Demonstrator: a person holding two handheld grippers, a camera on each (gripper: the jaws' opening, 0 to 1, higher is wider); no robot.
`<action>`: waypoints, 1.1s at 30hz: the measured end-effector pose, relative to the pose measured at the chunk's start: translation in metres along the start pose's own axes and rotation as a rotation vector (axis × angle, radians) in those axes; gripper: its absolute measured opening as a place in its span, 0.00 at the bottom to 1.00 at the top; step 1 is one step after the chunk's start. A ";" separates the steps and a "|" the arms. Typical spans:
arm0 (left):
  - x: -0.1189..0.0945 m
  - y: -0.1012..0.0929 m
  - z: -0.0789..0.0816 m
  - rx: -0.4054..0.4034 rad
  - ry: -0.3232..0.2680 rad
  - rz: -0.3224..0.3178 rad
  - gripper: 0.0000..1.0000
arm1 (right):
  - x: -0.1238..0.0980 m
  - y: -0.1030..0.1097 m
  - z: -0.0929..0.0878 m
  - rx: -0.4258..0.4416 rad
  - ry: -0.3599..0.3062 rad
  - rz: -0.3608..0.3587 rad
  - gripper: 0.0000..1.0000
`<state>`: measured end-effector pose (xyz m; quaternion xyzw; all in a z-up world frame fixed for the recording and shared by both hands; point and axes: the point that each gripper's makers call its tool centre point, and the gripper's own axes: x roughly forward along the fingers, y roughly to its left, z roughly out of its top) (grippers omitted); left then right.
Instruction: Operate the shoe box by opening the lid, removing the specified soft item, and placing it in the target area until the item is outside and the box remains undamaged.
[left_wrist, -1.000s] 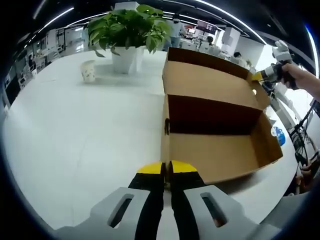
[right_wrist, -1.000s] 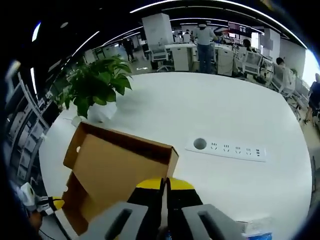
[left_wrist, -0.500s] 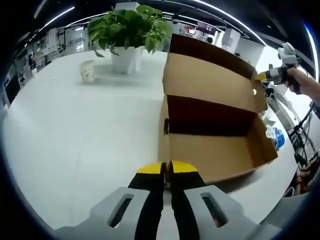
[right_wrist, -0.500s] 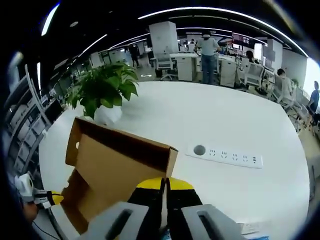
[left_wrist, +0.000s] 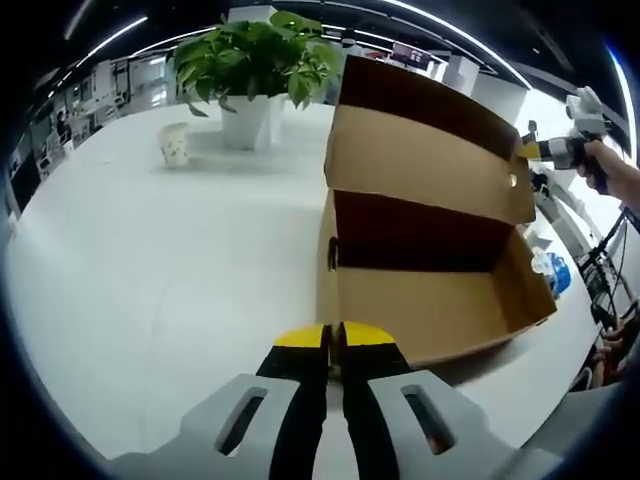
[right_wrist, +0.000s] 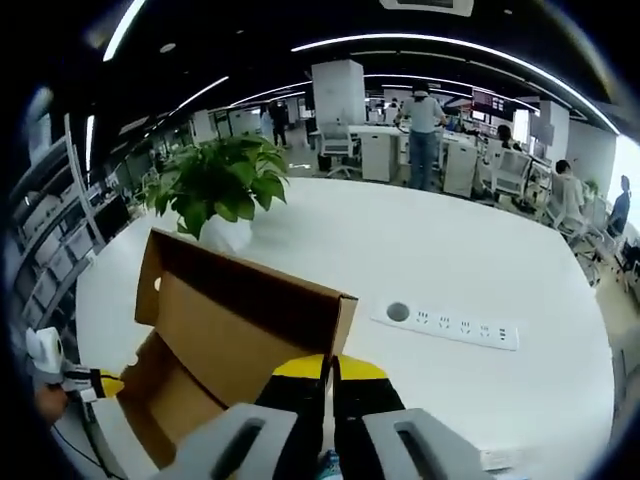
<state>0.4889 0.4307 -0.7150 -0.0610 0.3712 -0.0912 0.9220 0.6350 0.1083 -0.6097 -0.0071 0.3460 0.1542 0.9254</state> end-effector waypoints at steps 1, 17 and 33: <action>-0.001 -0.001 0.000 0.001 0.000 0.000 0.02 | -0.001 0.000 0.000 -0.003 -0.002 0.001 0.00; -0.002 -0.002 0.001 0.009 -0.001 0.002 0.02 | -0.014 0.004 -0.004 -0.036 -0.089 -0.013 0.00; 0.001 0.002 0.000 0.027 0.002 0.002 0.02 | -0.032 0.013 -0.010 -0.040 -0.156 0.005 0.00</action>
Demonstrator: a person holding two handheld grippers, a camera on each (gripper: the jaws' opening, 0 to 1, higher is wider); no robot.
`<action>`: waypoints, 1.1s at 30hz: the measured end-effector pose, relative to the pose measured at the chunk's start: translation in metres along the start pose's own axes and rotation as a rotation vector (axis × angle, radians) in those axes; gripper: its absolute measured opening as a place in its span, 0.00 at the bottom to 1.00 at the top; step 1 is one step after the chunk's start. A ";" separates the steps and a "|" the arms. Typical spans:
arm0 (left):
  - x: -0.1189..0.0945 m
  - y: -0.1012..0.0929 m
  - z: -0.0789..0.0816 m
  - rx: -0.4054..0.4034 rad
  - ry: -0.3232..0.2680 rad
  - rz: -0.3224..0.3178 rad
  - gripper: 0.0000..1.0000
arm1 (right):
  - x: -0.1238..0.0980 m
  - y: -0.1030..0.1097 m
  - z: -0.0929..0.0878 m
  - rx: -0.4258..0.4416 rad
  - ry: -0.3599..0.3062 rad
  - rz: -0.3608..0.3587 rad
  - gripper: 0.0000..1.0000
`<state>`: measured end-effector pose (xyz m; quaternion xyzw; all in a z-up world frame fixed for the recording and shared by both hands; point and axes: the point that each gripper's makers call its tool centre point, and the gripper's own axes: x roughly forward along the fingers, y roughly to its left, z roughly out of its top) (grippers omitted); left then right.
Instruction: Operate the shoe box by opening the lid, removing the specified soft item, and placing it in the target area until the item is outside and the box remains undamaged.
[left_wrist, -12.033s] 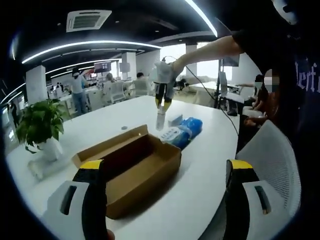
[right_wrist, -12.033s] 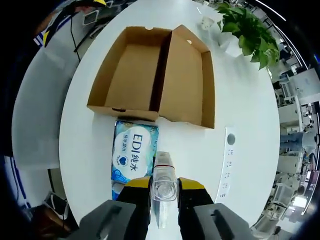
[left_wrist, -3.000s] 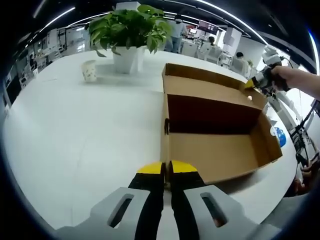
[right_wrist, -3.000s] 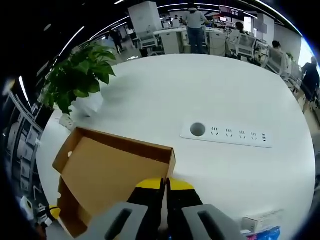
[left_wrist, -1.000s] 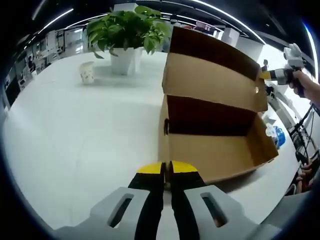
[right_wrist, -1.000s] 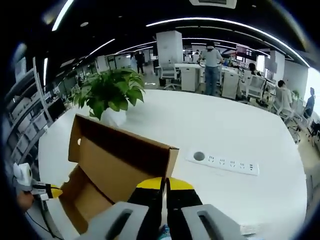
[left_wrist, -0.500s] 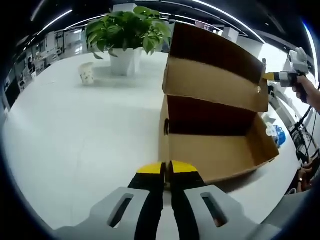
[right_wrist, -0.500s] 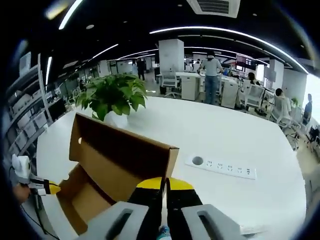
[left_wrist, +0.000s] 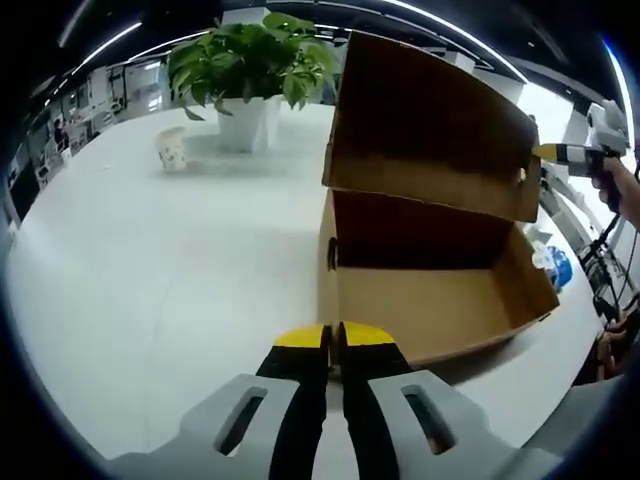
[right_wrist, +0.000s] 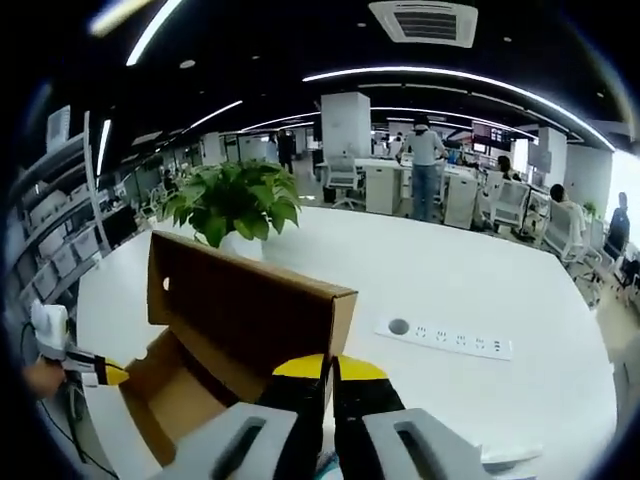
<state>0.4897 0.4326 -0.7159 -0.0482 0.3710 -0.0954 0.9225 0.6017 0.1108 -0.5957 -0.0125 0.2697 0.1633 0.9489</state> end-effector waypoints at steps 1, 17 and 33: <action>0.000 0.000 0.000 0.000 -0.001 0.001 0.02 | -0.001 0.001 0.000 0.000 -0.003 0.000 0.00; 0.001 0.000 0.000 -0.003 -0.007 0.001 0.02 | -0.012 0.007 -0.003 -0.013 -0.043 -0.004 0.00; -0.005 -0.006 -0.001 -0.003 -0.020 -0.002 0.02 | -0.025 0.013 -0.011 -0.004 -0.069 0.009 0.00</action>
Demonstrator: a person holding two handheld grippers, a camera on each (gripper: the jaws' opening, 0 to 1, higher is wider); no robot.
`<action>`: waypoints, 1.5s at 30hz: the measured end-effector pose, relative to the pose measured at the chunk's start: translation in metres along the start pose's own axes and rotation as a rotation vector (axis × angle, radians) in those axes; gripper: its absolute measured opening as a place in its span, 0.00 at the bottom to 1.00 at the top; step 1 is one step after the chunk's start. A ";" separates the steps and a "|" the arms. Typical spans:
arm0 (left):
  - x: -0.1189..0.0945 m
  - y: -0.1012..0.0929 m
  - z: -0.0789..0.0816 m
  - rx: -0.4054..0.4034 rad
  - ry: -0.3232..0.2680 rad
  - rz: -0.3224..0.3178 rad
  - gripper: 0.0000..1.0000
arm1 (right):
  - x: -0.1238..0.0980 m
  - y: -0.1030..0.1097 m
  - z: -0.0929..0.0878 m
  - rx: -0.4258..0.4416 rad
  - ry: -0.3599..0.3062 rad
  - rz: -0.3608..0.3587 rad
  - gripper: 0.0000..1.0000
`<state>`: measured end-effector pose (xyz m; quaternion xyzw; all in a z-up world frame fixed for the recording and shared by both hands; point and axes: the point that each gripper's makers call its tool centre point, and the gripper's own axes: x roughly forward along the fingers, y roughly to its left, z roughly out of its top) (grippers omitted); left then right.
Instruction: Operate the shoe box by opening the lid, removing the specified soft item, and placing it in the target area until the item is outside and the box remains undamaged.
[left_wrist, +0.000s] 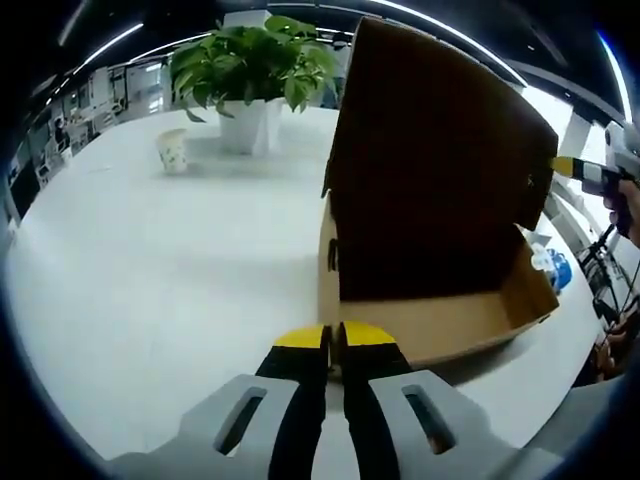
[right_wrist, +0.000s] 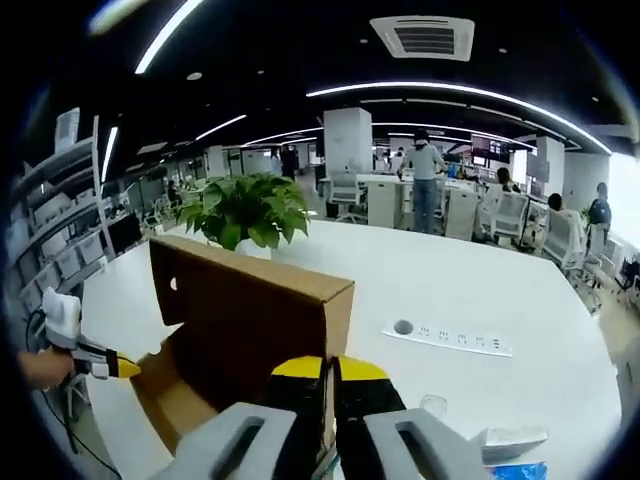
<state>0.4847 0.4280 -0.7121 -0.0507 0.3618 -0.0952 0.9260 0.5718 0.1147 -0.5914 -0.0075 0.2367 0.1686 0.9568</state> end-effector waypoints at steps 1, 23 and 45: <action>0.000 0.000 0.000 0.003 -0.001 0.000 0.02 | -0.001 0.000 0.000 0.001 -0.001 0.001 0.00; -0.001 -0.003 -0.001 0.035 0.010 -0.012 0.03 | -0.019 0.011 -0.017 0.003 -0.005 0.017 0.00; -0.001 -0.002 0.001 0.102 0.010 -0.045 0.05 | -0.032 0.021 -0.033 0.017 0.004 0.022 0.00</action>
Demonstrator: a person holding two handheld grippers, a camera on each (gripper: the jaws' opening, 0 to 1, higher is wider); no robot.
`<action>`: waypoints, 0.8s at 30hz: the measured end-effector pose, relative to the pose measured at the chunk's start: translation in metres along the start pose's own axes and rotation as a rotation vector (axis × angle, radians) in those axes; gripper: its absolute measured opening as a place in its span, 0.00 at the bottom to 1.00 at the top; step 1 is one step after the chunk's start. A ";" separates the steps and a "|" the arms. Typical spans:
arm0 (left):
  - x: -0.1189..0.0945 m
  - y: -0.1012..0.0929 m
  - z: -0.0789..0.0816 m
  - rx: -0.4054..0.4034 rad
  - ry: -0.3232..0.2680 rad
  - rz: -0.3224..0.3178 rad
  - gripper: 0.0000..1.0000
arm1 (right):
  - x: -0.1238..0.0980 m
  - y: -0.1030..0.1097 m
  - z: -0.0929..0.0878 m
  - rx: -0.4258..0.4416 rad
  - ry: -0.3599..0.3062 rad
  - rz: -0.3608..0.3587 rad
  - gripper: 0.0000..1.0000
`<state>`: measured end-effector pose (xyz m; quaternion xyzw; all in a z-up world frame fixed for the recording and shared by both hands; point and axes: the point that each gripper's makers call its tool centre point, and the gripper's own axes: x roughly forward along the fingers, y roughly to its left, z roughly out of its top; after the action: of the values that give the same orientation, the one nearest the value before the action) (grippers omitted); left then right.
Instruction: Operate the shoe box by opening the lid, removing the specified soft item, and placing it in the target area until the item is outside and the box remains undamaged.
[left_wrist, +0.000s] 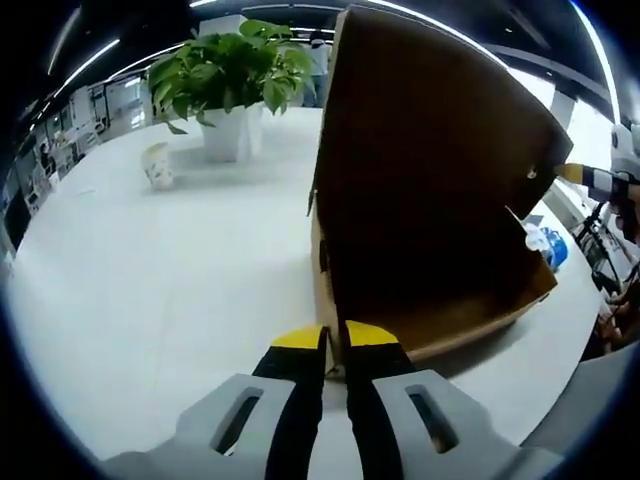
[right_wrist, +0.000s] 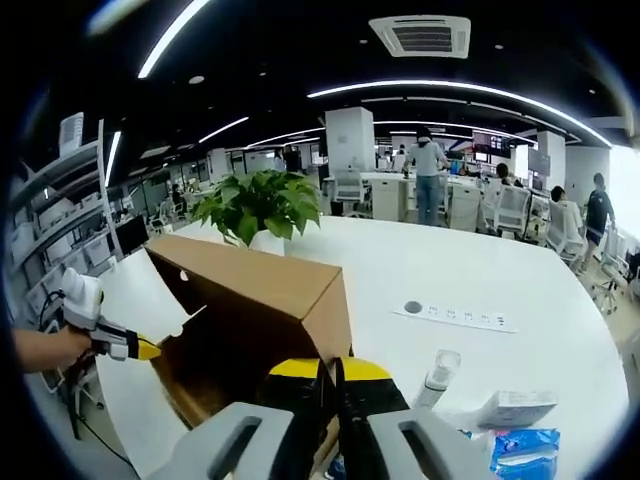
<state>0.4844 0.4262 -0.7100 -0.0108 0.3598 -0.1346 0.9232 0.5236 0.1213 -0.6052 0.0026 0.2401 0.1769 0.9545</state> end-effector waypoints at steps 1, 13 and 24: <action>0.000 0.000 0.000 0.004 -0.001 -0.001 0.05 | 0.000 0.000 -0.001 0.002 0.001 0.000 0.00; -0.015 -0.003 0.022 0.037 -0.065 -0.023 0.07 | -0.006 0.006 -0.010 0.006 0.013 0.009 0.00; -0.029 -0.009 0.049 0.091 -0.119 -0.051 0.07 | -0.011 0.010 -0.018 0.015 0.021 0.017 0.00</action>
<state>0.4947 0.4216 -0.6533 0.0141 0.2973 -0.1733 0.9388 0.5024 0.1259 -0.6154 0.0099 0.2516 0.1835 0.9502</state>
